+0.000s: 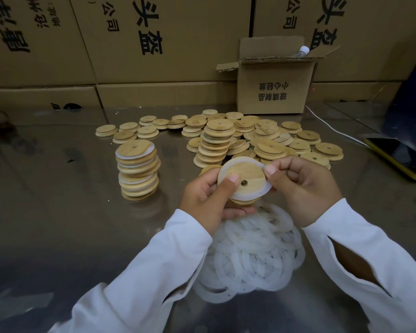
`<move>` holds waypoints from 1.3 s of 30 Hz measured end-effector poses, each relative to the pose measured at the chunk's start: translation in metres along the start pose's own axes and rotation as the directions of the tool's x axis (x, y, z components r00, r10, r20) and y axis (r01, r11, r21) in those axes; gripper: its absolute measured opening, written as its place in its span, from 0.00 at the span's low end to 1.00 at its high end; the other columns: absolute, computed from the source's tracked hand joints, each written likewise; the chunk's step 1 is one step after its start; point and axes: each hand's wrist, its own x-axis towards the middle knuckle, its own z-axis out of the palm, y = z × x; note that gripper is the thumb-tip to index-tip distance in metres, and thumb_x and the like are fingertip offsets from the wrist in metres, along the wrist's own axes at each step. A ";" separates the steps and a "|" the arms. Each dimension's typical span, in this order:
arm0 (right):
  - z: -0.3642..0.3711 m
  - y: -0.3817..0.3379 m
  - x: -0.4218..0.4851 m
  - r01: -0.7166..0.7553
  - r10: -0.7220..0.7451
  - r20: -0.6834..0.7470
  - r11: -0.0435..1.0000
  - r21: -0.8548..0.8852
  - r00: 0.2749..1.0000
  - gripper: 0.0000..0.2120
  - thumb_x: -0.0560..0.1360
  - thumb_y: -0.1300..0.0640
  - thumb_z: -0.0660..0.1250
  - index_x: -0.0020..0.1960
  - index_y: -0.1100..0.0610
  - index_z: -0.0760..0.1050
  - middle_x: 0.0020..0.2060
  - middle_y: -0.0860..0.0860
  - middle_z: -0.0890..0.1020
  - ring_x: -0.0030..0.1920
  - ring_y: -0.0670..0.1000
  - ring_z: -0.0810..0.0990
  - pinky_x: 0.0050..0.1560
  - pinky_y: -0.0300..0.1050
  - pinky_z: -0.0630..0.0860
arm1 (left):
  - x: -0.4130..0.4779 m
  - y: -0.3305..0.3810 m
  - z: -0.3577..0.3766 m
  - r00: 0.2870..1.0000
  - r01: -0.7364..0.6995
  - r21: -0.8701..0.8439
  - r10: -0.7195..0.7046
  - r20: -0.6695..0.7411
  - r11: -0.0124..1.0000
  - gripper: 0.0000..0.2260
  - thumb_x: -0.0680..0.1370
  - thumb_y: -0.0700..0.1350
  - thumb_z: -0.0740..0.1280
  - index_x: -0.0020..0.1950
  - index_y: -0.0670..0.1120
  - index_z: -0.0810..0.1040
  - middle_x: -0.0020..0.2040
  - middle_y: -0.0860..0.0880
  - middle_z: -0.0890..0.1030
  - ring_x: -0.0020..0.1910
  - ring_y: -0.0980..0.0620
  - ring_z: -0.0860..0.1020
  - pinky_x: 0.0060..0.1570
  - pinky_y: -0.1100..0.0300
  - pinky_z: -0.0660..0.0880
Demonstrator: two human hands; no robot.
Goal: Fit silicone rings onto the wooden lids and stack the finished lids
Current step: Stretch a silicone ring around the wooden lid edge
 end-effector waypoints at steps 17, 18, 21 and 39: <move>0.002 0.001 -0.008 0.218 -0.223 -0.038 0.970 -0.106 0.974 0.10 0.72 0.64 0.67 0.40 0.50 0.76 0.34 0.47 0.80 0.36 0.43 0.76 0.42 0.35 0.75 | 0.001 -0.008 -0.006 0.977 -0.211 0.355 0.202 0.063 0.911 0.10 0.71 0.50 0.64 0.50 0.48 0.78 0.47 0.42 0.81 0.47 0.43 0.80 0.49 0.42 0.77; 0.002 0.001 -0.008 0.214 -0.219 -0.032 0.971 -0.107 0.975 0.09 0.72 0.64 0.67 0.40 0.50 0.76 0.34 0.48 0.80 0.36 0.43 0.76 0.42 0.36 0.75 | 0.001 -0.008 -0.005 0.979 -0.203 0.347 0.196 0.055 0.916 0.11 0.71 0.50 0.64 0.50 0.47 0.78 0.47 0.41 0.81 0.47 0.43 0.80 0.50 0.41 0.77; 0.002 0.001 -0.008 0.204 -0.207 -0.017 0.974 -0.099 0.978 0.10 0.72 0.65 0.66 0.40 0.51 0.76 0.34 0.48 0.79 0.36 0.44 0.76 0.43 0.37 0.75 | 0.002 -0.008 -0.005 0.984 -0.174 0.311 0.174 0.029 0.934 0.13 0.71 0.50 0.65 0.51 0.44 0.78 0.47 0.41 0.82 0.47 0.43 0.81 0.50 0.43 0.78; 0.001 -0.001 -0.005 0.018 -0.019 -0.039 1.000 -0.006 0.999 0.08 0.74 0.65 0.64 0.39 0.54 0.77 0.31 0.50 0.79 0.29 0.38 0.76 0.32 0.27 0.72 | 0.001 -0.006 -0.003 0.988 -0.155 0.188 0.150 0.042 0.970 0.05 0.75 0.43 0.64 0.48 0.47 0.79 0.44 0.43 0.82 0.41 0.47 0.81 0.35 0.62 0.78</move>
